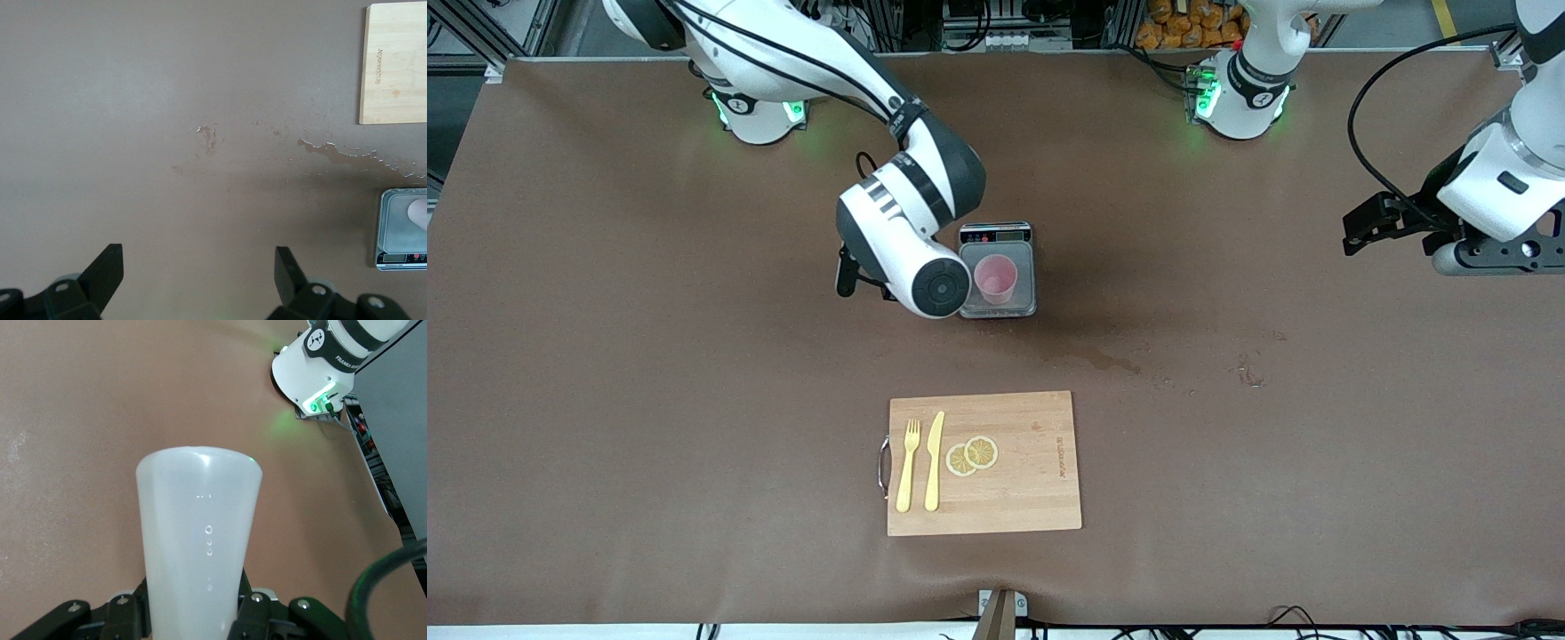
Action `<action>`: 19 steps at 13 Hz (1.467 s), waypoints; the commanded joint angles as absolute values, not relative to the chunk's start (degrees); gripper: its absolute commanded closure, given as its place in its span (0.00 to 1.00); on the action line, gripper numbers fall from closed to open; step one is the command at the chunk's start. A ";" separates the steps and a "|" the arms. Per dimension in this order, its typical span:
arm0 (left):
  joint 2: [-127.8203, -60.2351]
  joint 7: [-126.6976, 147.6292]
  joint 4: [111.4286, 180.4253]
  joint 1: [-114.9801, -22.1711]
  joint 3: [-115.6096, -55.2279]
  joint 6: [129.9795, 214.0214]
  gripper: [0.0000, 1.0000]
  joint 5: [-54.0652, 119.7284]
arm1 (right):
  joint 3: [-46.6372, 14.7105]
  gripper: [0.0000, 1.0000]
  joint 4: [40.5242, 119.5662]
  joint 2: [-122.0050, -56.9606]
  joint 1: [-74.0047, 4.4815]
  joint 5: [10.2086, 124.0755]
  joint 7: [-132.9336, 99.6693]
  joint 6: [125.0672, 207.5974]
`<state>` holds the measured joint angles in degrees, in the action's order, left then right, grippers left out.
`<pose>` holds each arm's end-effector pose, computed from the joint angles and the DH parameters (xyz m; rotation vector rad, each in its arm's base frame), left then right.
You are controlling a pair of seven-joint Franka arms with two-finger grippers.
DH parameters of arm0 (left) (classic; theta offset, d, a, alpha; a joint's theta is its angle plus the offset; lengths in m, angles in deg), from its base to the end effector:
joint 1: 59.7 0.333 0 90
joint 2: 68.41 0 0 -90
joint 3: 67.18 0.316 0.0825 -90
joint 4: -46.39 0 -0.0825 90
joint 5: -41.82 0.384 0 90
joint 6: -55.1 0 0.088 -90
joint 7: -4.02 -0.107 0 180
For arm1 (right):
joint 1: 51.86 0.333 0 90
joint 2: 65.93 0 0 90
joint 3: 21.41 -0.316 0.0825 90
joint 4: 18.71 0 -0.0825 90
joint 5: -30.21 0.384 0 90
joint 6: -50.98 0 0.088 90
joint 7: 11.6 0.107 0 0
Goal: Add sauce to pink cup with both arms
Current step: 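Tilt the bottle and squeeze sauce into the pink cup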
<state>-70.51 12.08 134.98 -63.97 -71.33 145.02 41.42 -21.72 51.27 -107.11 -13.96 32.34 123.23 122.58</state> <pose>0.5594 -0.0828 0.6155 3.1339 -0.0097 -0.0229 0.5144 0.4100 0.3164 1.6305 -1.8326 -0.1069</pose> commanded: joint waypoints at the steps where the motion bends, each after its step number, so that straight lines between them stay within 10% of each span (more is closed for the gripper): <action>1: -69.37 11.40 134.98 -63.66 -71.14 143.78 0.00 40.95 | -21.24 0.55 49.14 -107.94 -12.58 30.04 124.54 119.62; 19: -69.64 11.22 135.16 -63.57 -71.05 143.69 0.00 41.03 | -21.59 0.59 49.22 -105.76 -18.88 33.87 115.79 119.88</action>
